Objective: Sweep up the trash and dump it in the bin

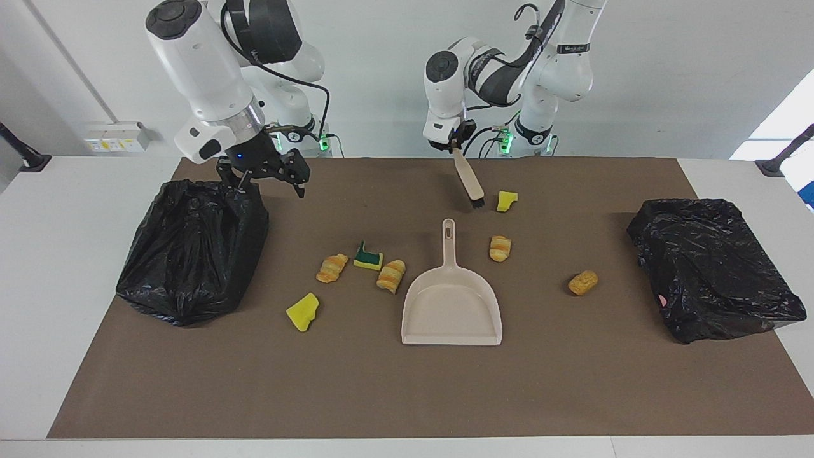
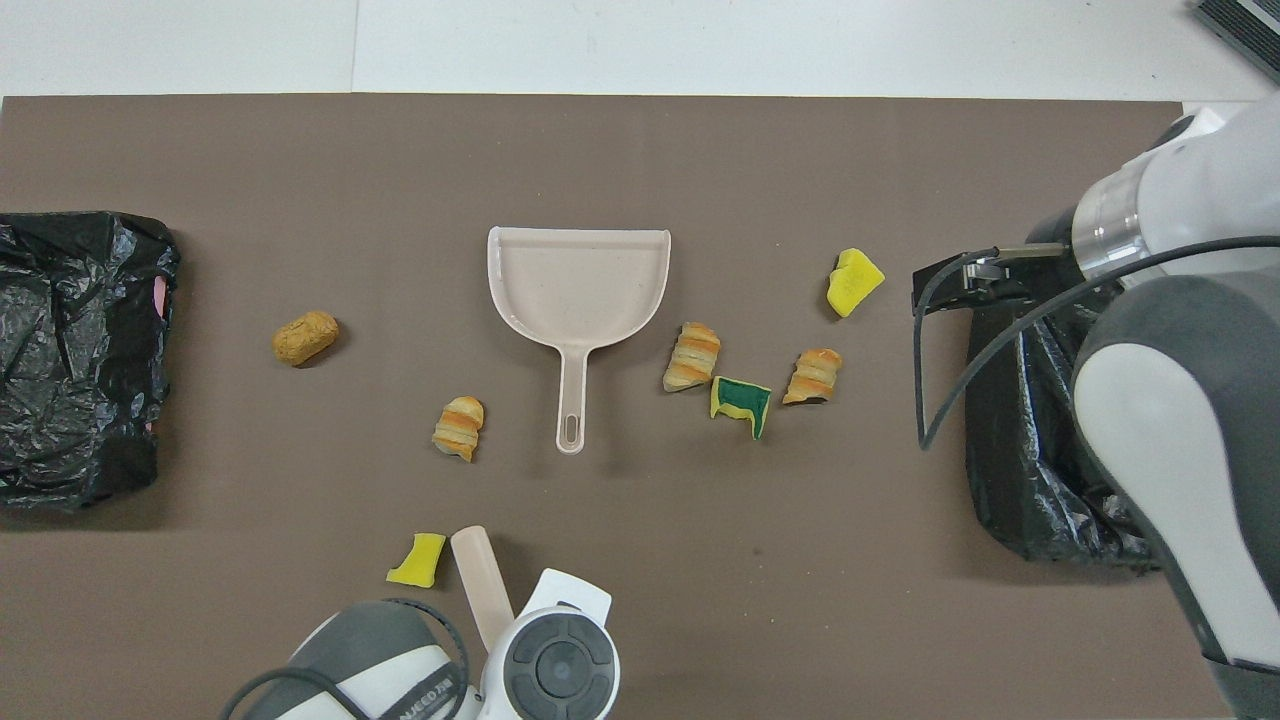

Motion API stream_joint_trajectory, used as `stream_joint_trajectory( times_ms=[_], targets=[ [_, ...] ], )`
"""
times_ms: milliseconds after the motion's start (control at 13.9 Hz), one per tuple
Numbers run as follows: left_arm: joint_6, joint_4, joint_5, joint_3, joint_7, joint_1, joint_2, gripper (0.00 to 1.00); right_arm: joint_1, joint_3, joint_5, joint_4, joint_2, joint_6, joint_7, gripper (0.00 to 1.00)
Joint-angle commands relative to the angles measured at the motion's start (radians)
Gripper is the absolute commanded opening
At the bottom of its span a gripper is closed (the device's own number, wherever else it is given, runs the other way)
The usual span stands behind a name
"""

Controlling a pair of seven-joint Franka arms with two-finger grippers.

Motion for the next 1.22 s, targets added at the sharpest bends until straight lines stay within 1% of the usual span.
stream_joint_trajectory(
  times_ms=[0, 144, 287, 359, 503, 575, 647, 719, 934, 1078, 1150],
  targets=[
    [-0.039, -0.031, 0.007, -0.013, -0.109, 0.092, -0.02, 0.0, 0.052, 0.004, 0.005, -0.008, 0.028, 0.067, 0.049, 1.0],
    [-0.042, -0.045, 0.007, -0.013, -0.18, 0.161, -0.02, 0.0, 0.097, 0.004, -0.012, -0.008, 0.08, 0.142, 0.122, 1.0],
    [-0.086, -0.056, 0.006, -0.011, -0.224, 0.178, -0.033, 0.0, 0.158, 0.004, -0.024, -0.008, 0.132, 0.216, 0.21, 1.0],
    [-0.097, -0.058, 0.0, -0.013, -0.258, 0.204, -0.033, 0.0, 0.181, 0.004, -0.024, -0.009, 0.152, 0.245, 0.25, 1.0],
    [-0.086, -0.068, -0.017, -0.013, -0.298, 0.23, -0.033, 0.0, 0.23, 0.004, -0.046, -0.012, 0.175, 0.281, 0.313, 1.0],
    [-0.08, -0.071, -0.037, -0.013, -0.292, 0.25, -0.031, 0.0, 0.276, 0.004, -0.072, -0.012, 0.195, 0.32, 0.38, 1.0],
    [-0.054, -0.085, -0.065, -0.013, -0.285, 0.261, -0.024, 0.0, 0.31, 0.004, -0.092, -0.014, 0.216, 0.357, 0.465, 1.0],
    [0.002, -0.102, -0.101, -0.011, -0.284, 0.266, -0.023, 0.0, 0.327, 0.004, -0.095, -0.012, 0.232, 0.37, 0.498, 1.0],
    [0.124, -0.105, -0.181, -0.011, -0.292, 0.302, 0.0, 0.0, 0.372, 0.004, -0.093, -0.014, 0.265, 0.414, 0.531, 1.0],
    [0.142, -0.099, -0.189, -0.011, -0.292, 0.325, 0.013, 0.0, 0.413, 0.004, -0.095, -0.012, 0.291, 0.454, 0.598, 1.0],
    [0.164, -0.099, -0.189, -0.011, -0.294, 0.36, 0.019, 0.0, 0.433, 0.002, -0.098, -0.014, 0.313, 0.477, 0.626, 1.0]
  ],
)
